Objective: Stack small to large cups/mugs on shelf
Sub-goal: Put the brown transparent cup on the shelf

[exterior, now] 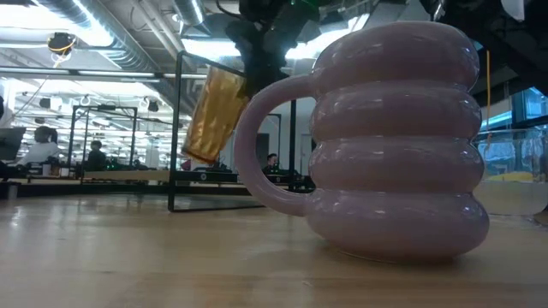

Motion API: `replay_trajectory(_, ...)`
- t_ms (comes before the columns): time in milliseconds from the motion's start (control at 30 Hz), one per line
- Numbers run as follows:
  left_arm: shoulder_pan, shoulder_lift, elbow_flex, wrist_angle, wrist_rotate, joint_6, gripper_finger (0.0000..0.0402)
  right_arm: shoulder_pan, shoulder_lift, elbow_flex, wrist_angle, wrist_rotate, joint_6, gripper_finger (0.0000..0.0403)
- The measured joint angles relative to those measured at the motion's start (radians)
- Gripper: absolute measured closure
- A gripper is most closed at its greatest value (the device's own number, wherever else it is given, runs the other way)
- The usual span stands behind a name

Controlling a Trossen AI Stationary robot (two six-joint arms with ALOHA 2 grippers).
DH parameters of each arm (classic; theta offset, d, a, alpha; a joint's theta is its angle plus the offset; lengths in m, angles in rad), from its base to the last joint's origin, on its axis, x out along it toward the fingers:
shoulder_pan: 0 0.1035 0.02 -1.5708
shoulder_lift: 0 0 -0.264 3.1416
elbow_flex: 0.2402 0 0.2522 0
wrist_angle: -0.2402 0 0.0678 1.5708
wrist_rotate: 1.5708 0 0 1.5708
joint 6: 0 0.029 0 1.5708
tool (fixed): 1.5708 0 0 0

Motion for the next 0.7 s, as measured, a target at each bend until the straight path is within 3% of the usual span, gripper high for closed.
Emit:
replay_trajectory(167, 0.0, 0.0, 0.0, 0.0, 0.0, 0.0, 0.0374, 0.003, 0.0, 0.0, -0.039, -0.066, 0.015, 0.0388)
replay_trajectory(700, 0.0, 0.0, 0.0, 0.0, 0.0, 0.0, 0.0374, 0.015, 0.0, 0.0, -0.076, -0.073, 0.0, 0.0364)
